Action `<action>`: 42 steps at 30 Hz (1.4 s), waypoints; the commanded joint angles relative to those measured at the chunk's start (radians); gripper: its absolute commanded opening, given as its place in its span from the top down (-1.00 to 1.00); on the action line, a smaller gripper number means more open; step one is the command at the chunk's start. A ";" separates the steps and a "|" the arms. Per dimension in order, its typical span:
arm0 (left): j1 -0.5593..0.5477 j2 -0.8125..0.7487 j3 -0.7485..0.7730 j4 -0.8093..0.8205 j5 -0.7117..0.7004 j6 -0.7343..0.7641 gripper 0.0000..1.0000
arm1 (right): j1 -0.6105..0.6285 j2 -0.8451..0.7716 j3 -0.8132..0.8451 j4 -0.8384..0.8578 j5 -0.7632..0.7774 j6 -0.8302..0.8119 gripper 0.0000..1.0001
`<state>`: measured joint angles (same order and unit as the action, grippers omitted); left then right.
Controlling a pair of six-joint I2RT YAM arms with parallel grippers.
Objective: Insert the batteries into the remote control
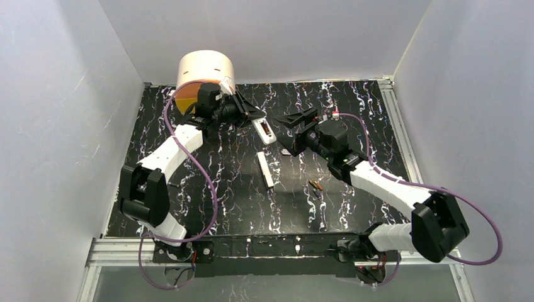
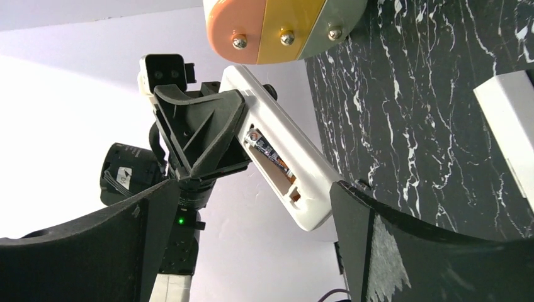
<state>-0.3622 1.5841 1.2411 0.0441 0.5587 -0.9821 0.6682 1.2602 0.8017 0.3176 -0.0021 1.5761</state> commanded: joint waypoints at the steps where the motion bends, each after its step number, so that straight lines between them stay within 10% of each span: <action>1: 0.005 -0.002 0.049 0.032 0.020 -0.044 1.00 | 0.008 0.069 0.036 0.108 -0.123 0.140 -0.97; 17: 0.026 0.000 0.075 0.012 0.053 0.021 1.00 | 0.011 0.062 0.072 -0.106 -0.095 0.023 -0.97; 42: 0.026 -0.008 0.028 0.030 0.127 0.020 1.00 | 0.025 0.177 0.053 0.273 -0.097 0.155 -0.97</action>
<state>-0.3393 1.5997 1.2758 0.0528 0.6426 -0.9821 0.6842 1.4227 0.8219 0.5064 -0.0895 1.7042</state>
